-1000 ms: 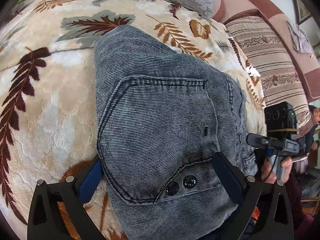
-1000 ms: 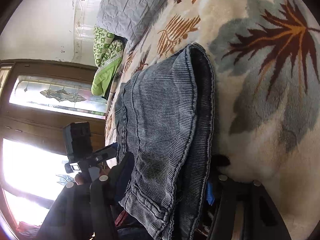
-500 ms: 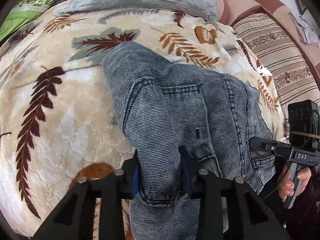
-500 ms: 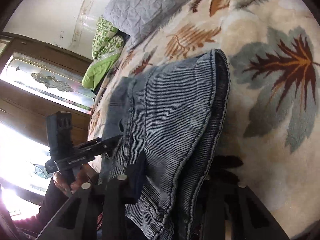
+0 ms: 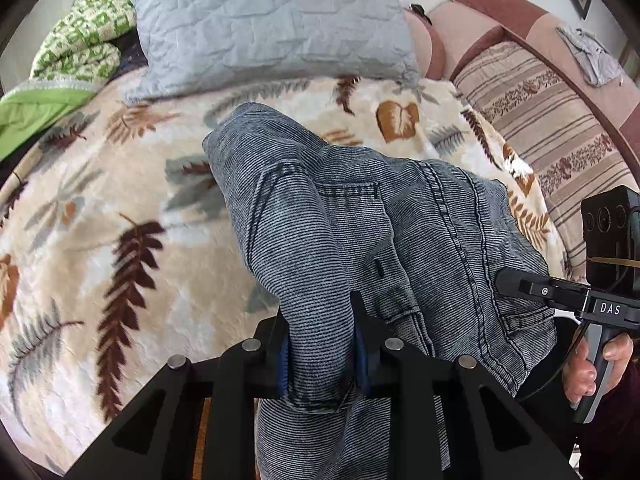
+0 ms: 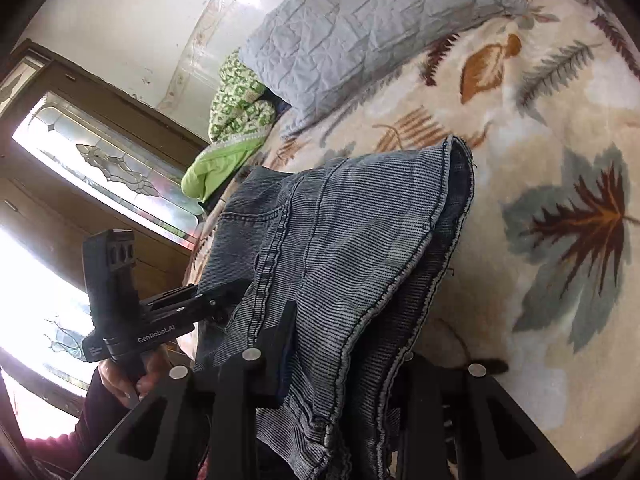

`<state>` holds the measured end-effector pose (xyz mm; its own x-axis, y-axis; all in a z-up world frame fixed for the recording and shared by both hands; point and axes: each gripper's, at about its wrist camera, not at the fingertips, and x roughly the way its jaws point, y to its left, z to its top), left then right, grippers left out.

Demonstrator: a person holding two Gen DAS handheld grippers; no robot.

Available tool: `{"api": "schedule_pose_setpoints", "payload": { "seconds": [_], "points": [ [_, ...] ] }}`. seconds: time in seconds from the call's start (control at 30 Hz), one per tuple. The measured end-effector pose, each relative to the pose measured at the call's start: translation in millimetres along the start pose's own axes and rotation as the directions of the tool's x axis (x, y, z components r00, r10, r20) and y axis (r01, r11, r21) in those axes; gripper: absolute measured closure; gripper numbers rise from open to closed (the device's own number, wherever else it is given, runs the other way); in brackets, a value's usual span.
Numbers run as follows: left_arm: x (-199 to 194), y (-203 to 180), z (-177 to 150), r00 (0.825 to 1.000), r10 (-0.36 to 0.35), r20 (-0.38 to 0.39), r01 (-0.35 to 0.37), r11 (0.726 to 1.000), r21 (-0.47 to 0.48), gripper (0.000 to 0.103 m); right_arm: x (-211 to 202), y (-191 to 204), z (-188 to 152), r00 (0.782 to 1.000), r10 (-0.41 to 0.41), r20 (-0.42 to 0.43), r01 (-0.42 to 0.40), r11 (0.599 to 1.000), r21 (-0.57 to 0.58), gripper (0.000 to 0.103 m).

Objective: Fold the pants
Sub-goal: 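Grasp the jeans with the left tool while the right tool holds the edge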

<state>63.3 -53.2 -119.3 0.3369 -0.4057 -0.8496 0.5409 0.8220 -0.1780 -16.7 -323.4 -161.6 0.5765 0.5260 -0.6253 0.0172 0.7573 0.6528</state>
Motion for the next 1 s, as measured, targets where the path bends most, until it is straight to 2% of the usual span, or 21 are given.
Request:
{"api": "schedule_pose_setpoints", "payload": {
  "seconds": [0.3, 0.53, 0.7, 0.87, 1.0],
  "points": [
    [-35.9, 12.6, 56.5, 0.996, 0.058, 0.072, -0.058, 0.998, 0.006, 0.077, 2.0, 40.5, 56.7, 0.999, 0.034, 0.024, -0.032, 0.996, -0.079, 0.073],
    [-29.0, 36.6, 94.2, 0.991, 0.102, 0.082, -0.101, 0.995, -0.017, 0.077, 27.4, 50.4, 104.6, 0.998, 0.058, 0.024, -0.056, 0.994, -0.094, 0.073],
    [-2.0, 60.8, 96.7, 0.993, 0.112, 0.038, -0.108, 0.991, -0.075, 0.077, 61.8, 43.9, 122.3, 0.998, 0.058, -0.017, -0.059, 0.996, -0.070, 0.073],
    [39.2, 80.9, 75.5, 0.995, 0.087, -0.049, -0.092, 0.989, -0.118, 0.076, 94.1, 28.7, 114.2, 0.997, 0.036, -0.068, -0.039, 0.998, -0.055, 0.073],
    [78.6, 85.7, 59.4, 0.988, 0.082, -0.132, -0.100, 0.986, -0.136, 0.074, 119.4, 6.6, 101.8, 0.994, -0.017, -0.110, 0.014, 0.999, -0.033, 0.073]
  ]
}}
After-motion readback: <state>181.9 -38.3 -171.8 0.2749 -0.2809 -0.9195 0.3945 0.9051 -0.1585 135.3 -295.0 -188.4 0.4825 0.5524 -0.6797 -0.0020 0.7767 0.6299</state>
